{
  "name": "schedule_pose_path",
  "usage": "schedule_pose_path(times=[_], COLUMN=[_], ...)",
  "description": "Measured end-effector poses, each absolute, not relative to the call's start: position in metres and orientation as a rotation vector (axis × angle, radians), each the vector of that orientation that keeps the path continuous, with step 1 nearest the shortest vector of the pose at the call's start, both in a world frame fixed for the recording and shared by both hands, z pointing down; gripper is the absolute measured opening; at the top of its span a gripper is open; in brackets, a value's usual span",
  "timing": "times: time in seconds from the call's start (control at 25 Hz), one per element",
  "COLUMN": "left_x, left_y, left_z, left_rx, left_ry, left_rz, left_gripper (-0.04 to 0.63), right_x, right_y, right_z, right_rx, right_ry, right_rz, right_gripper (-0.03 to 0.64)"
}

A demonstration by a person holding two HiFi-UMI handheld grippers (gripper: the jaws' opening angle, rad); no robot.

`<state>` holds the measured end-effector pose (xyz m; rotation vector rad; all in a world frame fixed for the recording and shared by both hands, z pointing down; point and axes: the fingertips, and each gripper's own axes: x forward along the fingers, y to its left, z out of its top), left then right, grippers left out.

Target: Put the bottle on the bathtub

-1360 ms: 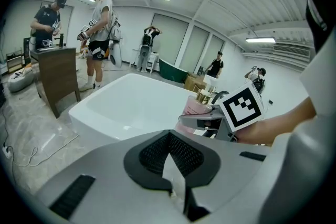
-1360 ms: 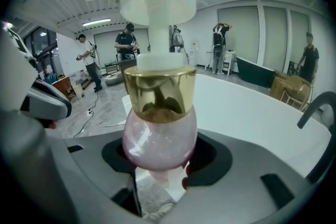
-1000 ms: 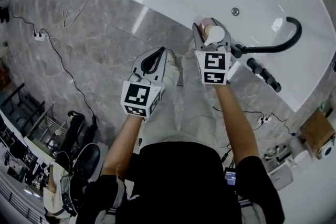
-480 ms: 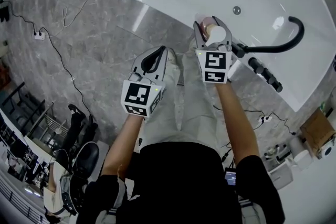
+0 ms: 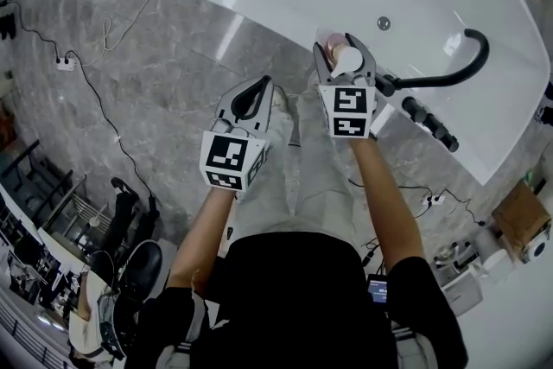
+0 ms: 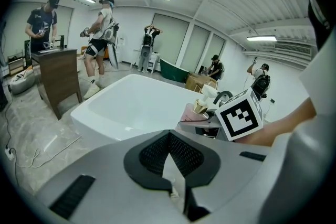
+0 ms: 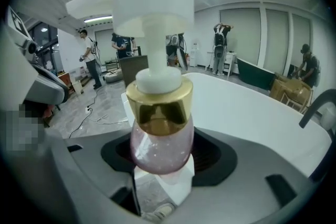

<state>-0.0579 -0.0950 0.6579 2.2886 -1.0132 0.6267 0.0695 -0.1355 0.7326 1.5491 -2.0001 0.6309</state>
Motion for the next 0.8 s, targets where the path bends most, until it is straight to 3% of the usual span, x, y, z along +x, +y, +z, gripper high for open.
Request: schedule_pose_path(times=[0.8], left_x=[-0.041], left_y=[-0.120], left_z=[0.577], left_rx=[2.408], left_ry=[-0.989], left_rz=[0.579], left_gripper=[0.012], right_x=[0.074], right_y=[-0.107], right_z=[0.662], right_rx=[1.463], right_ry=[-1.998], right_rz=[0.612], right_gripper=[0.258])
